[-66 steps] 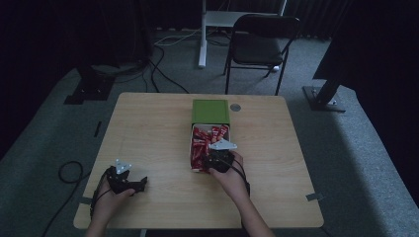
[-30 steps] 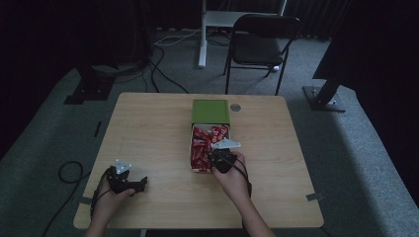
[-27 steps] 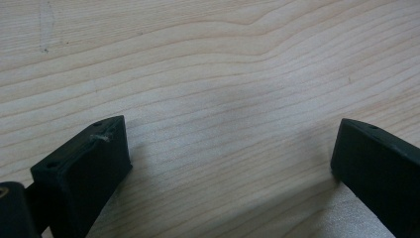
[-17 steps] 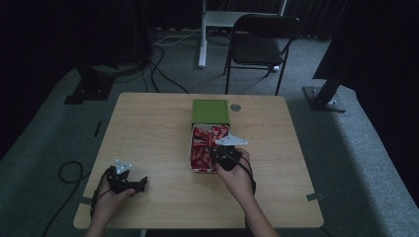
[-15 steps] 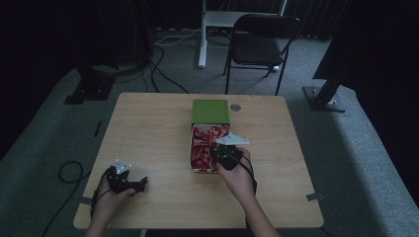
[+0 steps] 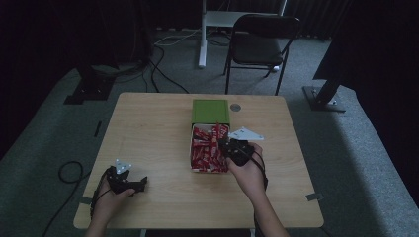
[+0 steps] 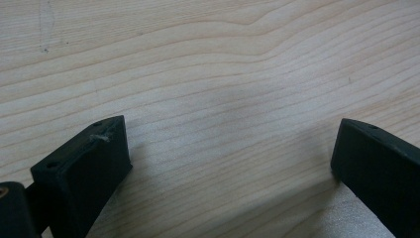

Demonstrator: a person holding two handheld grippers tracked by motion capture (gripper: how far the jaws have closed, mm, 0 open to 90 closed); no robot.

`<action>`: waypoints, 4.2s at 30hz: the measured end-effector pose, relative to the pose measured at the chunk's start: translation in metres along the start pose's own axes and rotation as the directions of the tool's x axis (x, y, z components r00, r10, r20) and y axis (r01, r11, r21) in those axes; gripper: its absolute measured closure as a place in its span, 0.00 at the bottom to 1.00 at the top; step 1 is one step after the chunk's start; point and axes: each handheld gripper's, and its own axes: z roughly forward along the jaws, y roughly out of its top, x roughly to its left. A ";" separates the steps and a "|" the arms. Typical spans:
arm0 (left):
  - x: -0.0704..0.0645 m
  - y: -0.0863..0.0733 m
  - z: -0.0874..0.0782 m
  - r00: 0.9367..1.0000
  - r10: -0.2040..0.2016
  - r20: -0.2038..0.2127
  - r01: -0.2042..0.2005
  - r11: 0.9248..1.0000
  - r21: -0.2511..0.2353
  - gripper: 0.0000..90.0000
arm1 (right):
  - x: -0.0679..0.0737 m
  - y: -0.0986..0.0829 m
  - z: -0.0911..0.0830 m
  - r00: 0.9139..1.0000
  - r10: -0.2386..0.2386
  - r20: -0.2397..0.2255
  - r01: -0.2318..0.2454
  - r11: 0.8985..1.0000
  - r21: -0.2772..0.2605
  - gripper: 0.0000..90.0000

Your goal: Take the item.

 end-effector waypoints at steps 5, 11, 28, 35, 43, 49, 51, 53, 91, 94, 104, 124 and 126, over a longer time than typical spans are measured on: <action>0.000 0.000 0.000 1.000 0.000 0.000 0.000 1.000 0.000 0.03 | -0.014 -0.001 -0.008 1.000 0.005 0.028 -0.005 1.000 -0.007 0.99; 0.000 0.000 0.000 1.000 0.000 -0.001 0.000 1.000 0.000 0.03 | -0.033 -0.005 -0.019 0.997 0.031 0.066 -0.030 0.999 -0.016 0.99; 0.000 0.000 0.000 1.000 0.000 0.000 0.000 1.000 0.000 0.03 | -0.089 -0.036 -0.041 0.982 0.082 0.171 -0.080 0.997 -0.015 0.98; 0.000 0.000 0.000 1.000 0.001 0.000 -0.001 1.000 0.002 0.03 | -0.102 -0.053 -0.040 0.976 0.092 0.199 -0.093 0.996 -0.004 0.99; 0.000 0.000 0.000 1.000 0.001 0.000 -0.001 1.000 0.002 0.03 | -0.116 -0.072 -0.038 0.967 0.114 0.227 -0.120 0.993 0.013 0.98; 0.000 0.000 0.000 1.000 0.000 0.000 0.000 1.000 0.003 0.03 | -0.127 -0.086 -0.036 0.960 0.131 0.247 -0.140 0.990 0.019 0.98; 0.000 0.000 0.000 1.000 0.000 0.000 0.000 1.000 0.002 0.03 | -0.130 -0.090 -0.035 0.959 0.130 0.251 -0.140 0.990 0.024 0.98; 0.000 0.000 0.000 1.000 0.000 0.000 0.000 1.000 0.003 0.03 | -0.133 -0.095 -0.033 0.955 0.130 0.267 -0.143 0.989 0.030 0.98; 0.000 0.000 0.000 1.000 -0.003 0.000 0.003 1.000 -0.001 0.03 | -0.157 -0.143 -0.015 0.935 0.154 0.320 -0.199 0.974 0.112 0.98; 0.000 0.000 0.000 1.000 -0.003 0.000 0.003 1.000 -0.001 0.03 | -0.157 -0.145 -0.013 0.934 0.155 0.322 -0.202 0.972 0.118 0.98; 0.000 0.000 0.000 1.000 -0.004 0.000 0.004 1.000 -0.001 0.03 | -0.158 -0.147 -0.010 0.938 0.158 0.310 -0.204 0.971 0.123 0.96; 0.000 0.000 0.000 1.000 -0.005 0.000 0.005 1.000 -0.001 0.03 | -0.155 -0.139 -0.022 0.965 0.159 0.210 -0.177 0.982 0.069 0.45; 0.000 0.000 0.000 1.000 -0.004 0.000 0.004 1.000 -0.001 0.03 | -0.155 -0.139 -0.024 0.964 0.167 0.206 -0.184 0.981 0.061 0.39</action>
